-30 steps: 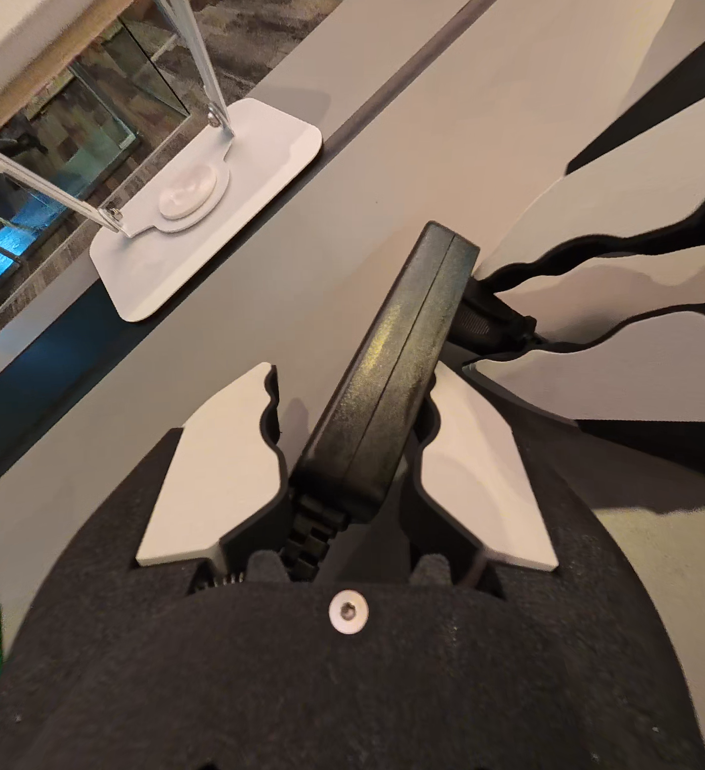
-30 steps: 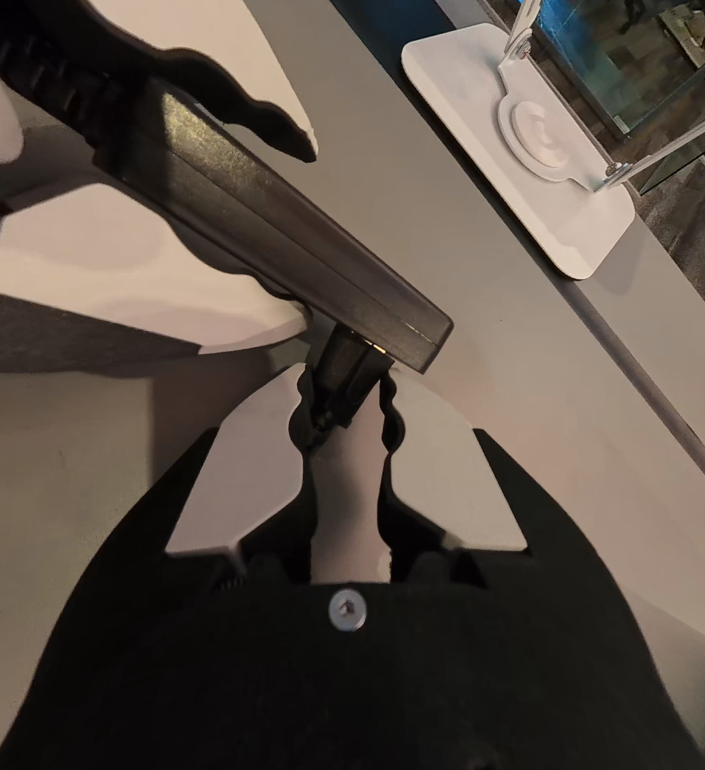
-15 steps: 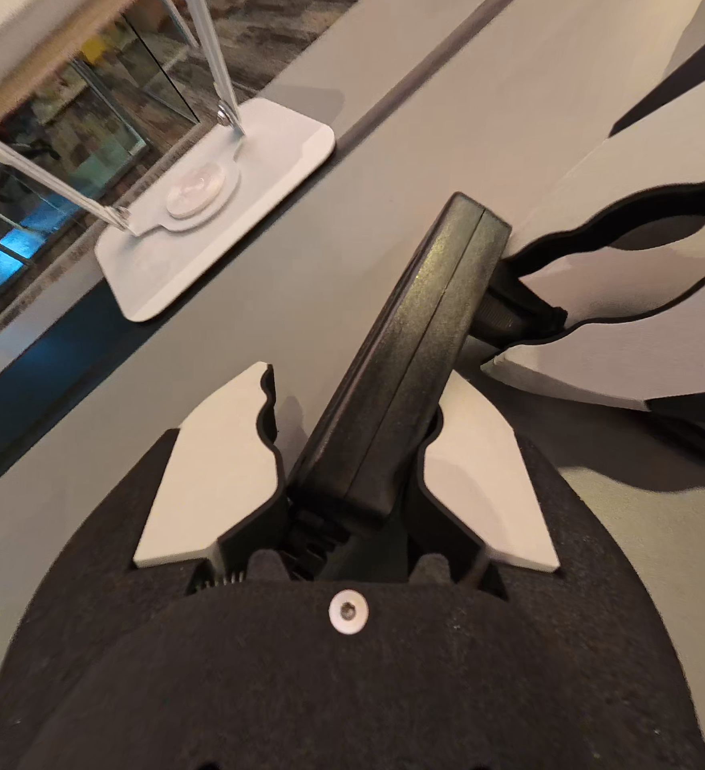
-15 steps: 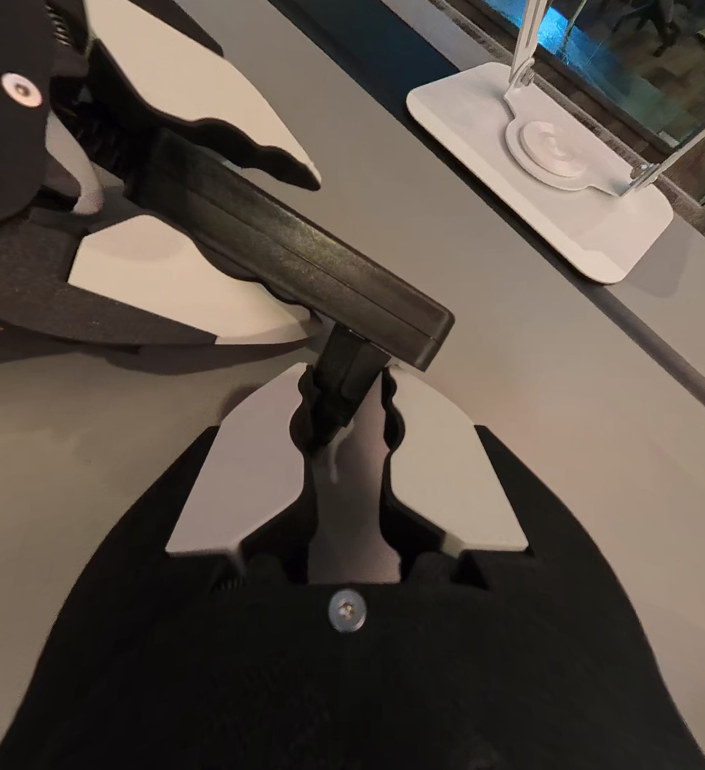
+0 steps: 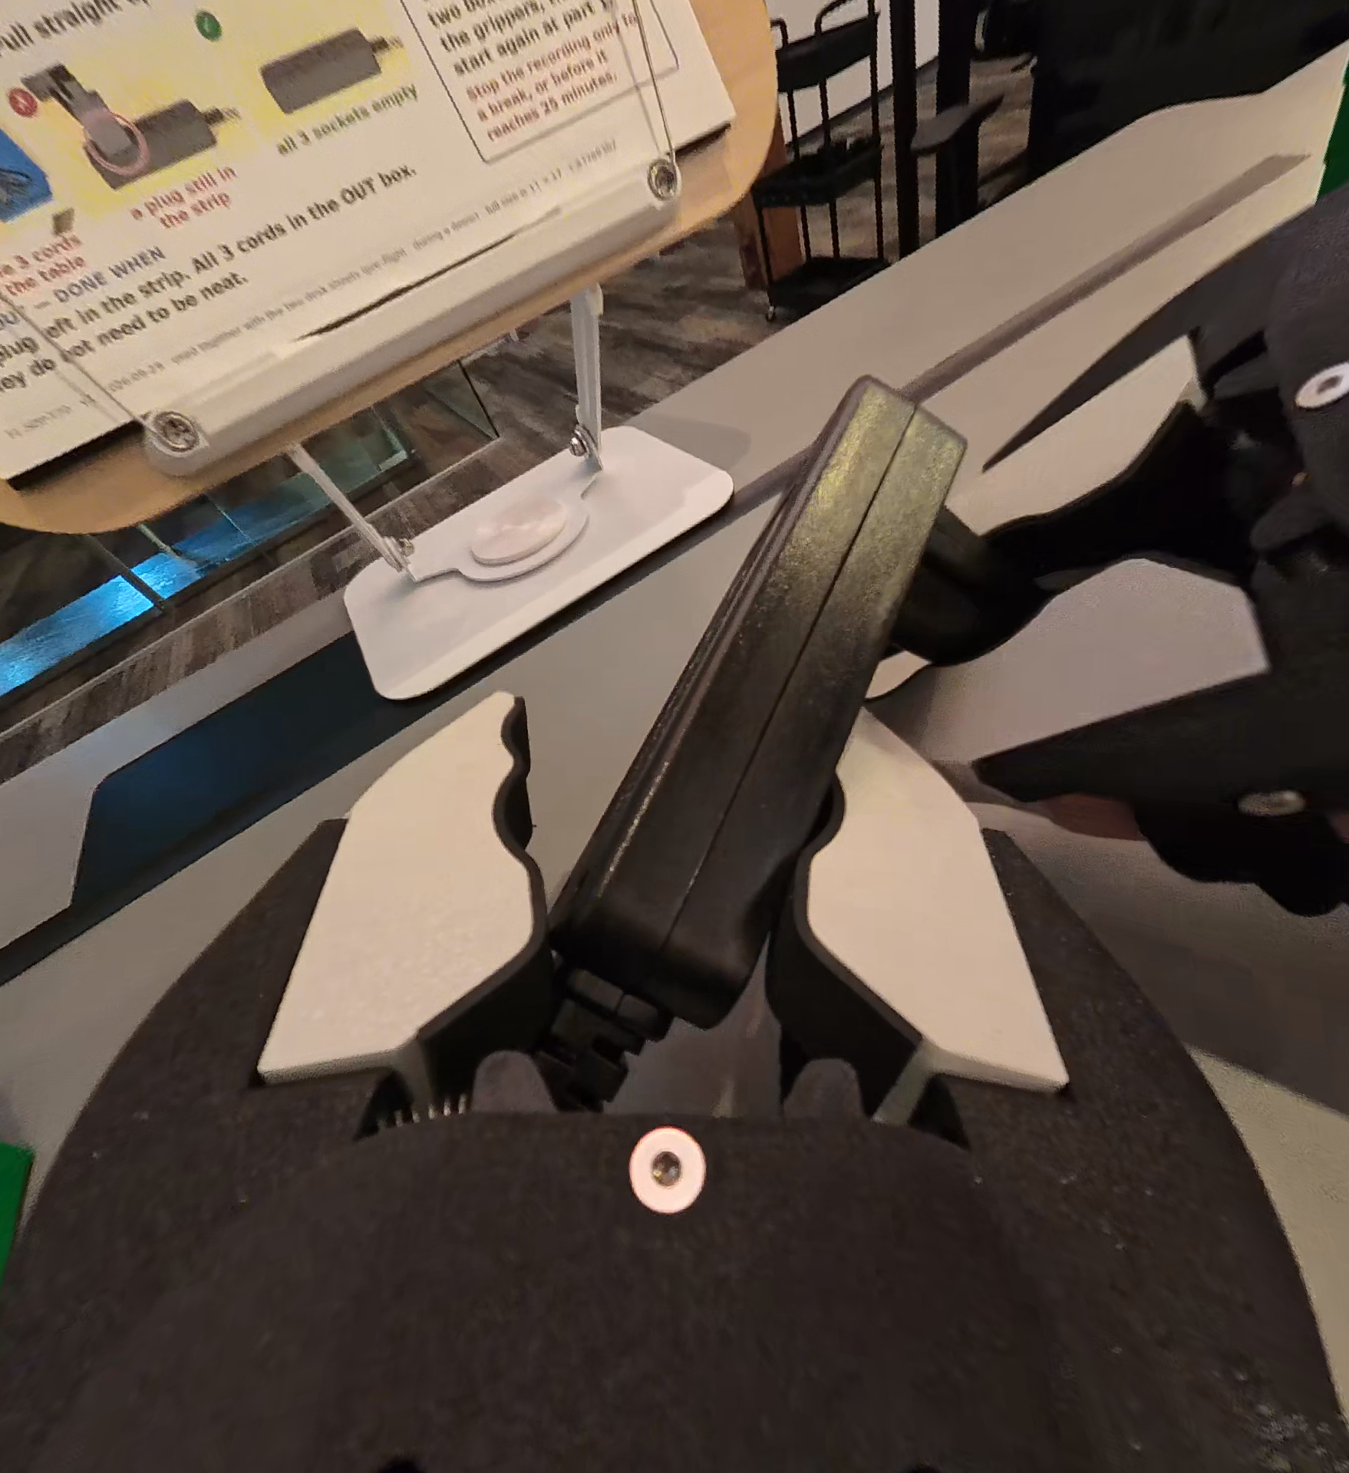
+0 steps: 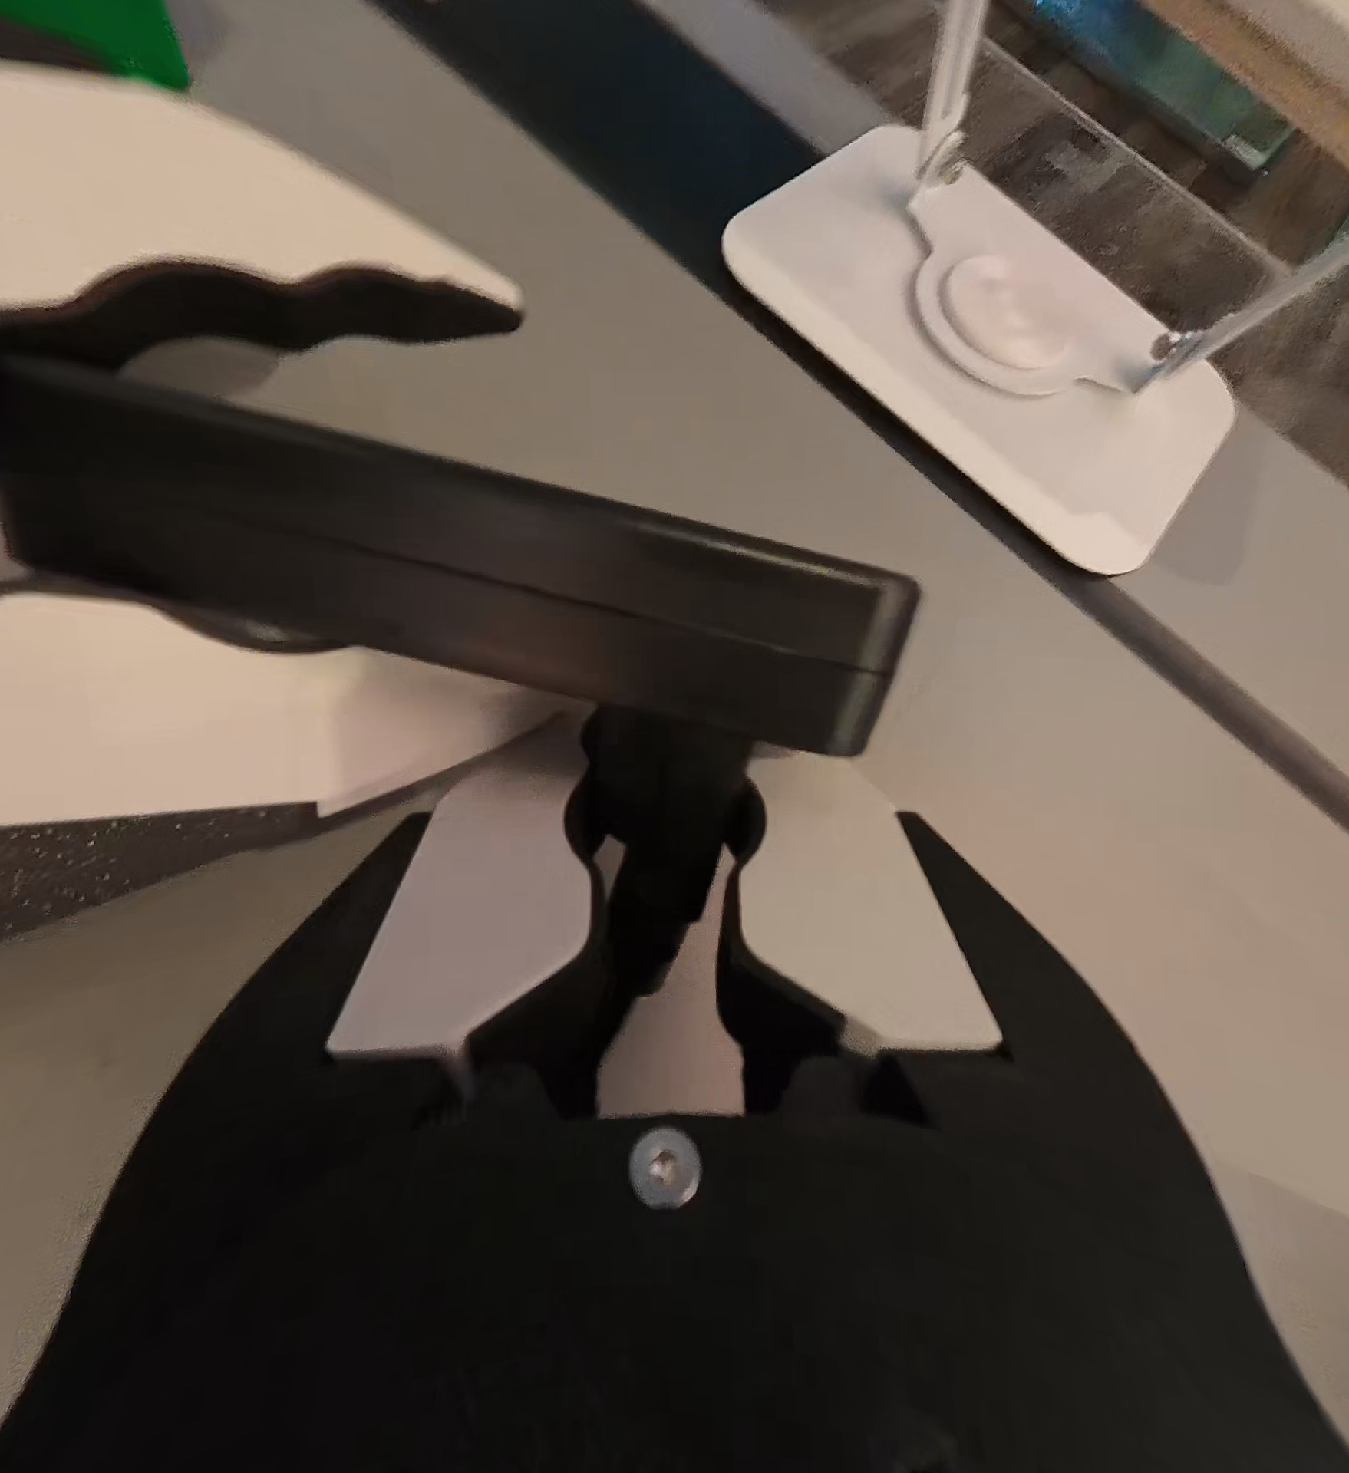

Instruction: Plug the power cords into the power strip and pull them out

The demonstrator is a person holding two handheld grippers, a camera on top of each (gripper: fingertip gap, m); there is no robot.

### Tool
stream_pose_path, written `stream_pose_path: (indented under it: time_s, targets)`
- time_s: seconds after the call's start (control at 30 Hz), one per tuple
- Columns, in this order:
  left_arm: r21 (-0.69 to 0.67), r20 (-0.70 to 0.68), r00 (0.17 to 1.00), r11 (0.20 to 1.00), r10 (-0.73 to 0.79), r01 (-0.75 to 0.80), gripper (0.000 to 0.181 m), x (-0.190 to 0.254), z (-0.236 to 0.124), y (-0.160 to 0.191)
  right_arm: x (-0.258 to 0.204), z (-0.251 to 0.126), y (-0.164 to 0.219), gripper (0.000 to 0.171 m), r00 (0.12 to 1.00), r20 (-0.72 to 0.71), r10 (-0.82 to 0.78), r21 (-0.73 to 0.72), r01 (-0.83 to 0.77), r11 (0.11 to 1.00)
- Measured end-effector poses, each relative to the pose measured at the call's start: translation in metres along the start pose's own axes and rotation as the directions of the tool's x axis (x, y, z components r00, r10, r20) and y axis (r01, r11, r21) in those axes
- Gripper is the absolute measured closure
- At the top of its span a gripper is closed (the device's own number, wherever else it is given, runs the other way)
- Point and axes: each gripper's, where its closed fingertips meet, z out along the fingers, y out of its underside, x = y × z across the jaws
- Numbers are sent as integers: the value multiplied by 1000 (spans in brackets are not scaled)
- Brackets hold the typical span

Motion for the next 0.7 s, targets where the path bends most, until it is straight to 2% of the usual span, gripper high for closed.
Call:
stream_pose_path:
  time_s: [0.07, 0.27, 0.33, 0.43, 0.53, 0.6, 0.7]
  targets:
    - [-12, 8, 1000, 1000, 9, -9, 116, 0, 0, 1, -4, 0, 0, 145, 996, 63, 58, -13, -57, 998]
    - [3, 22, 1000, 1000, -10, 10, 118, -3, 0, -1, 2, 3, 0, 147, 999, -20, 50, -67, -51, 996]
    - [5, 28, 999, 1000, -30, 30, 118, -4, 0, -2, 6, 4, -2, 149, 995, -90, 48, -64, -54, 996]
    - [-1, -5, 999, 999, -36, 36, 118, -4, -2, -2, 8, 2, -6, 150, 974, -187, 130, 26, -127, 992]
    - [-28, -19, 1000, 999, -19, 19, 118, 0, -2, 4, 4, 4, 2, 150, 967, -184, 175, 35, -172, 985]
    - [-23, -22, 1000, 1000, 16, -17, 118, 1, -4, 3, 2, 3, 3, 150, 981, -156, 113, 14, -112, 994]
    - [-13, -106, 993, 998, 53, -54, 119, 7, -7, 3, -4, -2, 8, 149, 994, -40, -101, -18, 100, 995]
